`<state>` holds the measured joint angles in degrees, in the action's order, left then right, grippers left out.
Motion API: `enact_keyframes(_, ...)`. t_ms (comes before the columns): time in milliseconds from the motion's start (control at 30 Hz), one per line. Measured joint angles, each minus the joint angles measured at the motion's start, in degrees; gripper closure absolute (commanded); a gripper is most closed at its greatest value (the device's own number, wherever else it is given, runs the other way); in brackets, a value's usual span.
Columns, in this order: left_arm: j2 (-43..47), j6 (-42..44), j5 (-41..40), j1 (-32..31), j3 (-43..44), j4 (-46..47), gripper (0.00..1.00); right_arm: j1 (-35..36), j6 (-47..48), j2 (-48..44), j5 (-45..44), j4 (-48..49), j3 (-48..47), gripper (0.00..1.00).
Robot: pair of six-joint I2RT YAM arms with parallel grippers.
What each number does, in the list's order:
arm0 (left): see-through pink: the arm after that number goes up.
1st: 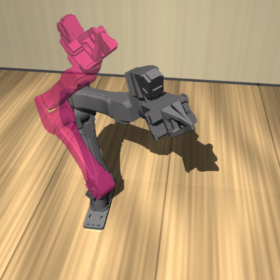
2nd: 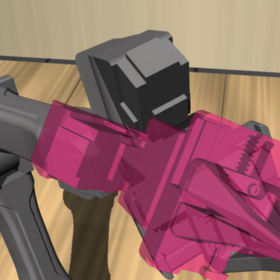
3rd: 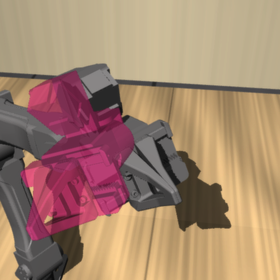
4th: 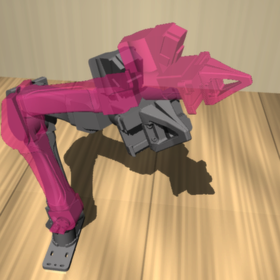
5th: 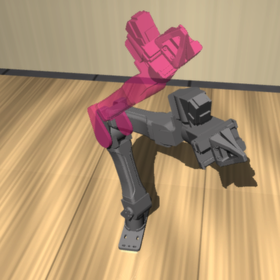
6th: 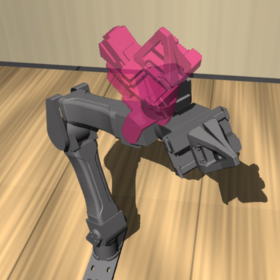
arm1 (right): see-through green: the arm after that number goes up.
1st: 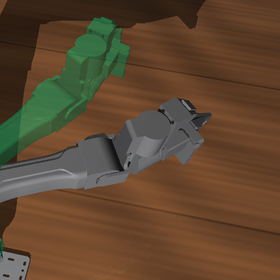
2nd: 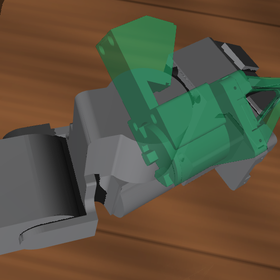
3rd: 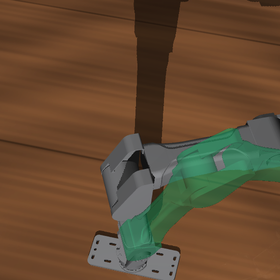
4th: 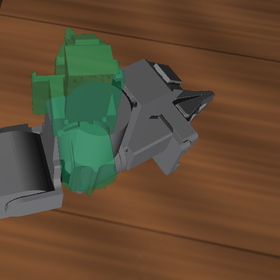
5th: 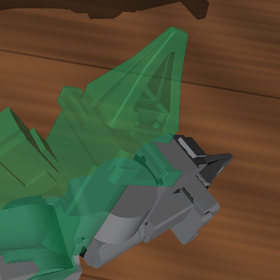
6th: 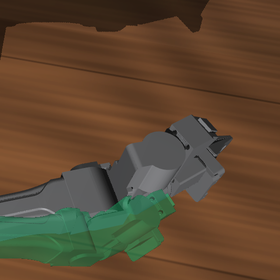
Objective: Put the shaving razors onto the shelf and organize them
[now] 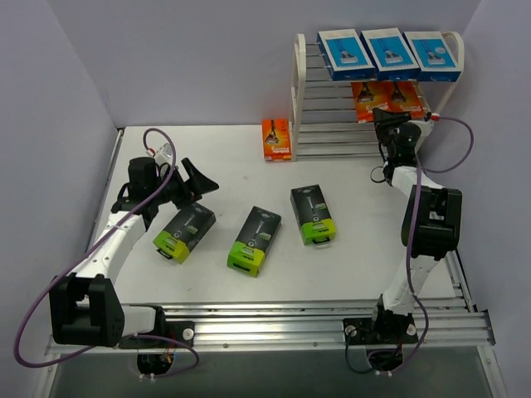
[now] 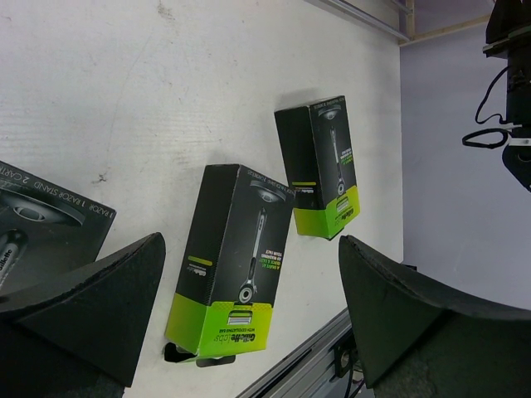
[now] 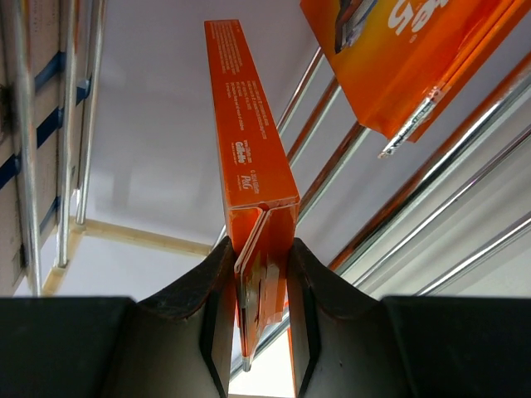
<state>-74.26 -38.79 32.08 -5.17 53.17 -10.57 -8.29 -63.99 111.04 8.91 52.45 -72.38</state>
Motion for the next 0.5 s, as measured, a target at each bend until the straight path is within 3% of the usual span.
enact_keyframes(400,-0.6,0.0,0.4,0.0,0.0,0.5,0.06,0.0,-0.7,3.6,0.6,-0.1,-3.3,1.0)
enact_keyframes(500,-0.7,0.0,0.5,0.0,0.0,0.5,0.06,-0.1,-0.6,4.1,0.6,-0.7,-4.1,0.94)
